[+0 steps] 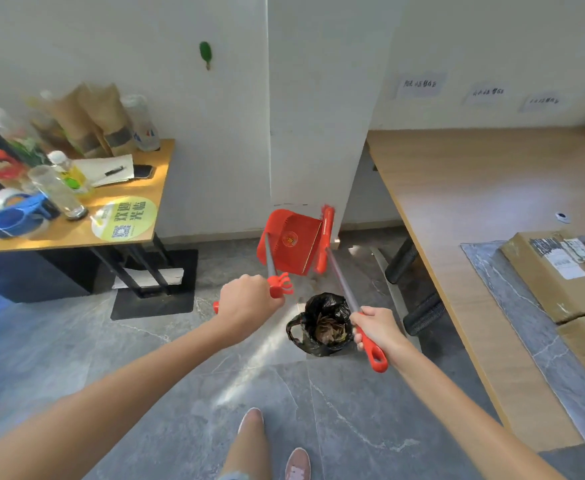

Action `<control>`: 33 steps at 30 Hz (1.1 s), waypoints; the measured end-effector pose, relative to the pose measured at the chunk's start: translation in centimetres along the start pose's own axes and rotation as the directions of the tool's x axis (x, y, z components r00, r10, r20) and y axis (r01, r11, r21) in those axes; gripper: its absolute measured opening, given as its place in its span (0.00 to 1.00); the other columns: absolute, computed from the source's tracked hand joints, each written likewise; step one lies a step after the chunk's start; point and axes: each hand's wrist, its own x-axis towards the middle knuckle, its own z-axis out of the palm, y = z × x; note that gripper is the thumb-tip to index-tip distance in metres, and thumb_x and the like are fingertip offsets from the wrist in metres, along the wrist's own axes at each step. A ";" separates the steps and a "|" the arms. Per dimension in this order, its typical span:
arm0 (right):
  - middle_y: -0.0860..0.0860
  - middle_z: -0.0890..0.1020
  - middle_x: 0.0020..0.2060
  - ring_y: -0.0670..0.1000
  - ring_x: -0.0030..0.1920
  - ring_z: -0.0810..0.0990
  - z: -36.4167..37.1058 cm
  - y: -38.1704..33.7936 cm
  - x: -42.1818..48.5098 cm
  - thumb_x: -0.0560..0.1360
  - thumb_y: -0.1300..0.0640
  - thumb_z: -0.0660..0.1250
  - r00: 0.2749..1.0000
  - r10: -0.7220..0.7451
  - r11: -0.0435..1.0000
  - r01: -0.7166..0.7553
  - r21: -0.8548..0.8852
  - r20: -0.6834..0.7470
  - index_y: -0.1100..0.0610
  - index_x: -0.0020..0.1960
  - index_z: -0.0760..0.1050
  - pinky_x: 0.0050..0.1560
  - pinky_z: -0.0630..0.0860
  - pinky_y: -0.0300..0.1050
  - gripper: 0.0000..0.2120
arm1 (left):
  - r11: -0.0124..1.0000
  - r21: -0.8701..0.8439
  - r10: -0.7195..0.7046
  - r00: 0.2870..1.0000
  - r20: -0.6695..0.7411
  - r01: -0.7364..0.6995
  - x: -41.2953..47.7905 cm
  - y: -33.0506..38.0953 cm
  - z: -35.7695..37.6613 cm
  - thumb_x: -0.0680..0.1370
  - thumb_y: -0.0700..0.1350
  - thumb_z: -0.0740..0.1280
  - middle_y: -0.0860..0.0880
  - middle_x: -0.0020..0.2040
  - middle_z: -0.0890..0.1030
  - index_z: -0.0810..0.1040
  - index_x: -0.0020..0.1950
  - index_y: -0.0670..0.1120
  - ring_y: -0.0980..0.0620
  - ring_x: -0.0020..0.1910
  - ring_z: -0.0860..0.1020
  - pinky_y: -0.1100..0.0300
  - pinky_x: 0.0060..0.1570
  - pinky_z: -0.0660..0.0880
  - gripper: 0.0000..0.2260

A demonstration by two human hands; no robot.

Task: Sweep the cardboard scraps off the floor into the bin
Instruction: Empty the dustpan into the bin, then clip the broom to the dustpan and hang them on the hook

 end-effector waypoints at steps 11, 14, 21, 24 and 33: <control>0.55 0.67 0.26 0.47 0.16 0.66 9.5 -7.8 4.6 0.72 0.69 0.60 0.978 0.078 0.992 -0.057 -0.112 0.196 0.61 0.46 0.68 0.18 0.63 0.33 0.06 | 0.854 -0.406 -0.325 0.943 0.073 0.326 10.4 -11.5 0.2 0.73 0.61 0.62 0.46 0.29 0.76 0.69 0.27 0.44 0.44 0.30 0.79 0.57 0.35 0.77 0.24; 0.54 0.68 0.27 0.47 0.16 0.66 12.6 -9.9 6.8 0.72 0.69 0.60 0.966 0.136 0.982 -0.102 -0.158 0.221 0.62 0.45 0.68 0.19 0.63 0.33 0.05 | 0.815 -0.450 -0.348 0.930 0.121 0.364 13.9 -15.1 0.8 0.72 0.63 0.62 0.47 0.27 0.76 0.69 0.27 0.43 0.44 0.29 0.79 0.56 0.36 0.78 0.25; 0.54 0.69 0.24 0.47 0.17 0.68 19.1 -13.6 10.8 0.71 0.69 0.59 0.946 0.232 0.956 -0.179 -0.232 0.228 0.61 0.38 0.68 0.19 0.64 0.34 0.07 | 0.785 -0.487 -0.288 0.922 0.259 0.382 19.3 -22.7 2.8 0.70 0.57 0.63 0.47 0.23 0.75 0.70 0.25 0.43 0.48 0.23 0.74 0.56 0.31 0.75 0.20; 0.54 0.68 0.25 0.46 0.16 0.67 20.7 -14.8 12.2 0.71 0.71 0.58 0.937 0.265 0.943 -0.203 -0.264 0.227 0.61 0.37 0.66 0.19 0.64 0.34 0.08 | 0.778 -0.499 -0.270 0.920 0.284 0.382 20.9 -24.3 3.4 0.70 0.57 0.63 0.47 0.24 0.76 0.72 0.25 0.42 0.49 0.23 0.73 0.57 0.31 0.73 0.21; 0.54 0.67 0.28 0.46 0.15 0.67 22.9 -19.0 18.6 0.73 0.72 0.56 0.897 0.349 0.900 -0.240 -0.365 0.271 0.59 0.40 0.63 0.18 0.64 0.33 0.09 | 0.746 -0.508 -0.273 0.893 0.357 0.431 28.3 -25.1 4.3 0.74 0.53 0.66 0.49 0.24 0.70 0.69 0.28 0.43 0.53 0.24 0.69 0.61 0.27 0.65 0.19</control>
